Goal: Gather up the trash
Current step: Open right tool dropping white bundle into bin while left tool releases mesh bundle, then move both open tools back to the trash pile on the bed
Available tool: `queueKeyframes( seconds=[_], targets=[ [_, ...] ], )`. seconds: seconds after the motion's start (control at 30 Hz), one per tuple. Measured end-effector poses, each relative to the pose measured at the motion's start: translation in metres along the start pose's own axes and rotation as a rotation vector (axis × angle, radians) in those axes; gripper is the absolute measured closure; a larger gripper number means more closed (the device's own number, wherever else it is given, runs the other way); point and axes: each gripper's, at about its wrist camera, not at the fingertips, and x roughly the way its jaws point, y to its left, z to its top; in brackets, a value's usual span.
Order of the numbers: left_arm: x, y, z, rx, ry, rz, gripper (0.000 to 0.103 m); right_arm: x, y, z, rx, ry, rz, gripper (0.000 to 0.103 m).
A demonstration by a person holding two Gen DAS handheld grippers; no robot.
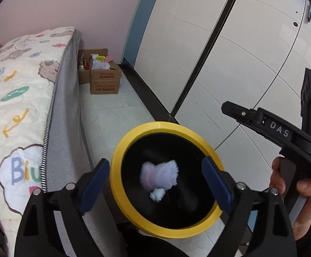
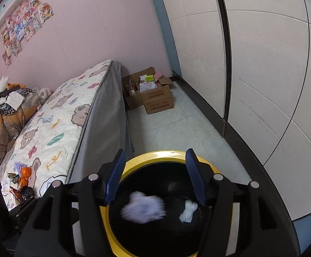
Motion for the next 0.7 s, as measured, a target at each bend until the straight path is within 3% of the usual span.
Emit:
queueKeyframes(
  seconds=[0.3, 0.7],
  targets=[
    [-0.042, 0.029, 0.003, -0.033, -0.082, 0.085, 0.009, -0.01, 0.027, -0.003, -0.042, -0.008, 0.04, 0.046],
    [-0.112, 0.085, 0.0, -0.091, -0.197, 0.238, 0.008, -0.023, 0.107, -0.009, -0.14, -0.024, 0.158, 0.041]
  ],
)
